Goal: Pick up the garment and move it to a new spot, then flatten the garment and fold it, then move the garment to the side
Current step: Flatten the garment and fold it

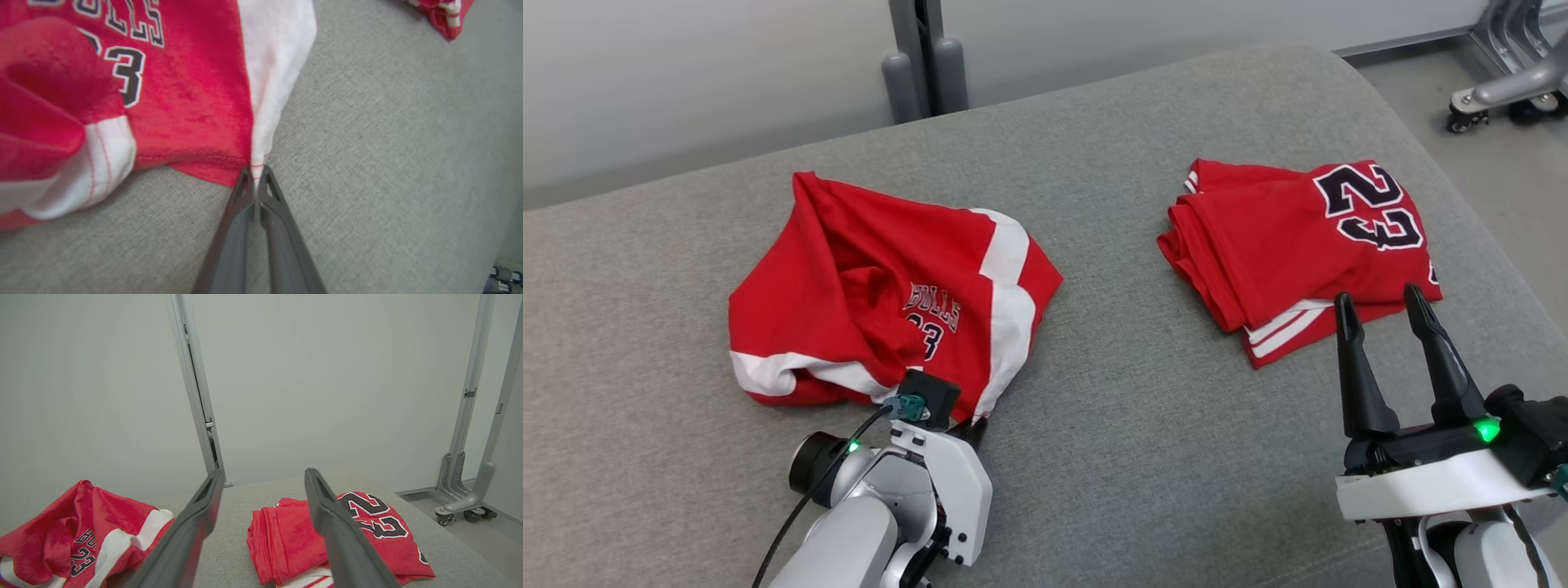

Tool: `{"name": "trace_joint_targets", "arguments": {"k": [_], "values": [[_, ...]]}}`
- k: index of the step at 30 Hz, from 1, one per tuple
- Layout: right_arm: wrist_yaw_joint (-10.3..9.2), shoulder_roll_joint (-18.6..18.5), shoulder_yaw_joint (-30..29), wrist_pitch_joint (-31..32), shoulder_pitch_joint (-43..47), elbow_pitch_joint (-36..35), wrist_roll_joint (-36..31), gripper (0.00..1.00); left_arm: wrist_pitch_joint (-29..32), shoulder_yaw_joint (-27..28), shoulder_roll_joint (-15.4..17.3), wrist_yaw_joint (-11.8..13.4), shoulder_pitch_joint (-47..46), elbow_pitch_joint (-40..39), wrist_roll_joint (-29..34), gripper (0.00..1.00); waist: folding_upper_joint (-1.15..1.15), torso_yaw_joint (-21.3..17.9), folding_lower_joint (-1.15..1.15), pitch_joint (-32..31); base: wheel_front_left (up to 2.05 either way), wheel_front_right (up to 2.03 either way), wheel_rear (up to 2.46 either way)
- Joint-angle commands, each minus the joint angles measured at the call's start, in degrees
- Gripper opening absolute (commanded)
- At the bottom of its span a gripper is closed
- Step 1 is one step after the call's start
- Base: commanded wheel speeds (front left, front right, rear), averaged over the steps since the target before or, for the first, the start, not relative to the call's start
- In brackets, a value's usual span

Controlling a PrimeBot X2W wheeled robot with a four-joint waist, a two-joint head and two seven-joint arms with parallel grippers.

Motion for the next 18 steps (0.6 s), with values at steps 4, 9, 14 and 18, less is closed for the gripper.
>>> {"name": "trace_joint_targets", "arguments": {"k": [4,9,14,18], "values": [[0.00,-0.36,-0.99,-0.23,0.88,0.61,0.25,1.00,-0.32,-0.41,0.61,-0.14,0.88,-3.46,-0.10,0.00,0.00,2.97,0.00,-2.42,0.00,0.00,0.00],[0.00,-1.40,-1.59,0.68,2.08,0.45,0.47,1.00,2.52,-0.32,3.97,0.43,4.13,-10.43,-0.53,0.00,0.00,7.18,0.00,-5.24,0.00,0.00,0.00],[0.00,-1.98,-2.18,1.50,3.21,-0.07,0.65,1.00,6.72,0.78,8.90,1.96,8.76,-18.86,-1.06,0.00,0.00,11.03,0.00,-7.18,0.00,0.00,0.00],[0.00,-2.05,-2.26,2.22,3.74,-0.40,0.75,1.00,9.58,2.54,12.87,3.76,12.61,-23.97,-1.96,0.00,0.00,13.25,0.00,-7.88,0.00,0.00,0.00]]}}
